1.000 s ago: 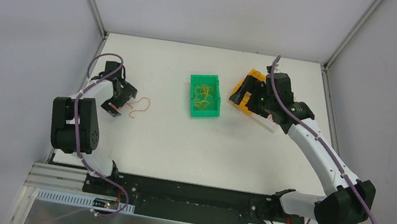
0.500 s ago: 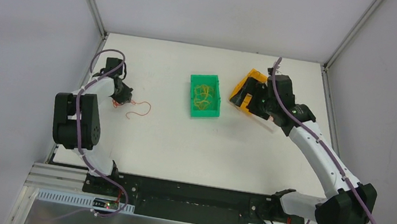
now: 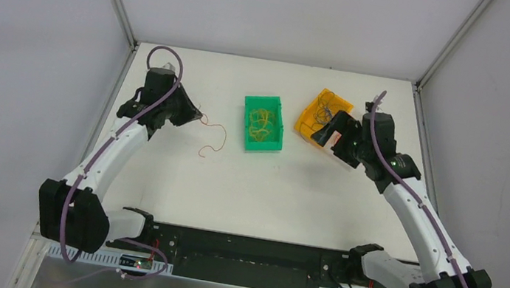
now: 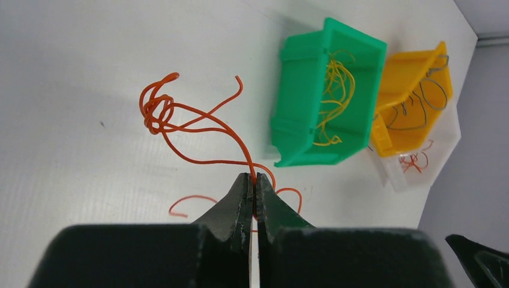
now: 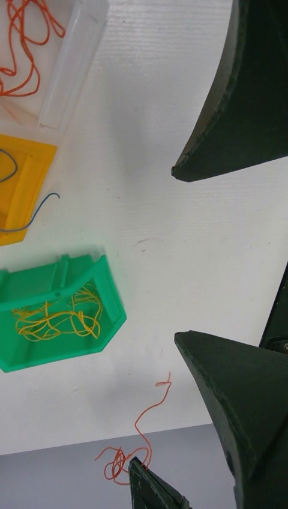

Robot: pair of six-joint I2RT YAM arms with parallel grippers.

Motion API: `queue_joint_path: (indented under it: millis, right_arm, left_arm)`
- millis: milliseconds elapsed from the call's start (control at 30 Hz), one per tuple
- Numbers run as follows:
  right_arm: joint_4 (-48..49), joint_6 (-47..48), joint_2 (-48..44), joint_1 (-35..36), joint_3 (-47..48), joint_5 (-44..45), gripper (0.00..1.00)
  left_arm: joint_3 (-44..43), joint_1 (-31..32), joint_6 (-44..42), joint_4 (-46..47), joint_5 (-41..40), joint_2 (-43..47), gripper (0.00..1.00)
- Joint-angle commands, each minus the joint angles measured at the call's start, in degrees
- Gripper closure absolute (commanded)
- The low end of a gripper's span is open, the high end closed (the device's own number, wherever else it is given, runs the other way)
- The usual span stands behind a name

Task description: Untangle the cables

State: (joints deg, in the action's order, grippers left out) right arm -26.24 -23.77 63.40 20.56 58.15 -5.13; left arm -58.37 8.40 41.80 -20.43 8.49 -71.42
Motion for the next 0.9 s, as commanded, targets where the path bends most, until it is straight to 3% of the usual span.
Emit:
queue_joint_path:
  millis: [0, 167, 333, 667, 867]
  right_arm:
    - [0.64, -1.70, -6.80, -0.69, -5.74, 1.80, 0.01]
    - [0.84, -2.02, -14.15, -0.93, -11.13, 6.84, 0.01]
    - [0.97, -1.09, -23.46, -0.88, -15.14, 14.03, 0.01]
    - [-2.17, -2.45, -31.29, -0.95, -14.79, 26.87, 0.01]
    - [-2.44, -3.50, -36.63, -0.93, -15.04, 32.68, 0.01]
  left_arm:
    - [-2.48, 4.69, -1.44, -2.16, 4.51, 4.02, 1.00]
    - [-7.38, 12.79, -1.96, -2.08, 5.98, 3.32, 1.00]
    - [-15.72, 21.70, -3.46, -2.15, 5.86, -3.02, 1.00]
    - [-36.12, 36.83, -9.40, -1.26, 4.62, -21.22, 1.00]
    - [-51.48, 41.56, -12.27, 1.84, 8.72, -36.45, 1.00]
